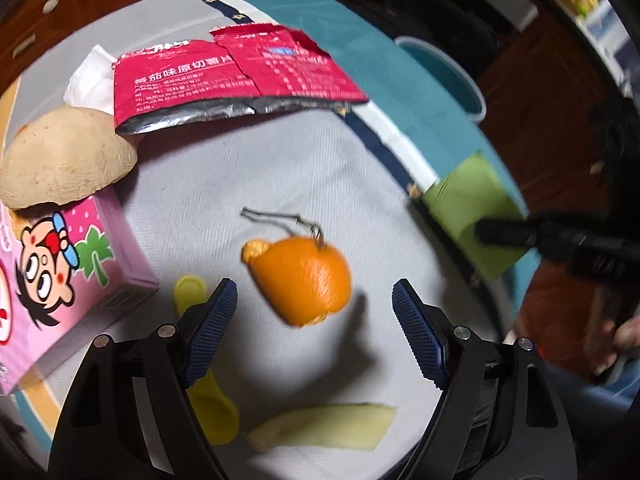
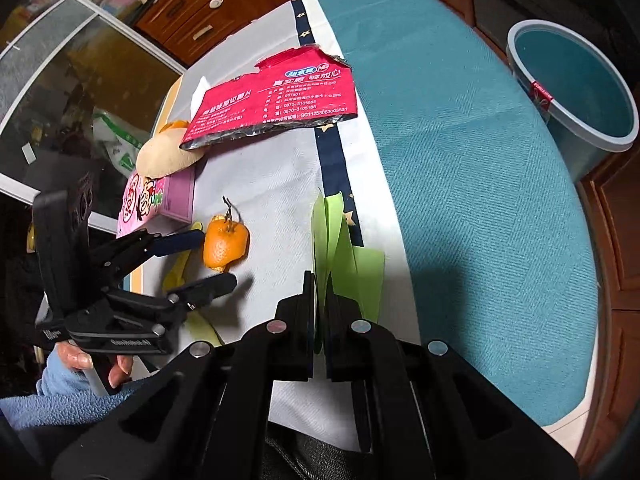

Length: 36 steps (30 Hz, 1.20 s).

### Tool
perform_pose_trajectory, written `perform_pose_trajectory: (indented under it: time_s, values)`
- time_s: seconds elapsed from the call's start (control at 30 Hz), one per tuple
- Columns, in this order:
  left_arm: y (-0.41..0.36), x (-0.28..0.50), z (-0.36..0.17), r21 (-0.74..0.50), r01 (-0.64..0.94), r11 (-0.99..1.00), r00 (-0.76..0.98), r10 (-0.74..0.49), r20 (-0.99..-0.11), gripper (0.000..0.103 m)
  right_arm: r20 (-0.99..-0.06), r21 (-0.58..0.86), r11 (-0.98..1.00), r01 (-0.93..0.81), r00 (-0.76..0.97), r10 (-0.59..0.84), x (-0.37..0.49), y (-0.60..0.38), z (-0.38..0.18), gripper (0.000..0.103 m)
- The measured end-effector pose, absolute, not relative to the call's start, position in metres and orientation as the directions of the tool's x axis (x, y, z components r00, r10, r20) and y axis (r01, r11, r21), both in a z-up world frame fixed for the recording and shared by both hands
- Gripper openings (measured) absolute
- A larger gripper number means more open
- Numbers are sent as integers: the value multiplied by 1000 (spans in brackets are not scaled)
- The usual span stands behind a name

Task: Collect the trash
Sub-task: 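Grasp the green card with the right tool while the left tool grasps the orange peel, then carry green card and orange peel over the teal bin and open both tools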

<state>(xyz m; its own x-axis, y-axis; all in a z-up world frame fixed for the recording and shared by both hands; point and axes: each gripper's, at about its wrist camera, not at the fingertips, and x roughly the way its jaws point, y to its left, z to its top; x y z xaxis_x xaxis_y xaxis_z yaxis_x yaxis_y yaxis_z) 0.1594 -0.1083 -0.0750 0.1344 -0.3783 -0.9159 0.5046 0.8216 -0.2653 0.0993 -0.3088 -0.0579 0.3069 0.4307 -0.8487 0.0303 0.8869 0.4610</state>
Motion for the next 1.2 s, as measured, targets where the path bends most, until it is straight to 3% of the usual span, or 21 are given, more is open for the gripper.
perform_pose_trajectory:
  time_s: [0.17, 0.33, 0.4, 0.47, 0.57, 0.83, 1.2]
  values:
    - [-108, 167, -78, -299, 453, 840, 121, -390, -913, 81, -839, 482, 875, 28, 302, 453, 103, -310, -67, 4]
    - [-120, 166, -81, -249, 464, 850, 152, -353, -923, 80, -828, 503, 864, 25, 301, 474, 106, -310, -71, 4]
    - [-129, 159, -80, -175, 501, 847, 195, -308, -931, 65, -822, 511, 859, 26, 306, 480, 106, -313, -72, 4]
    - [-141, 152, -79, -111, 538, 835, 223, -269, -937, 32, -817, 520, 854, 31, 311, 486, 107, -316, -73, 4]
    - [-150, 145, -79, -96, 563, 821, 226, -265, -937, 24, -809, 532, 846, 40, 318, 494, 108, -320, -76, 4]
    - [-177, 138, -66, 2, 602, 799, 295, -221, -929, 22, -784, 563, 824, 62, 354, 510, 108, -336, -76, 4]
    - [-230, 166, -41, 32, 670, 742, 314, -245, -917, 22, -712, 608, 790, 79, 494, 499, 112, -393, -46, 3]
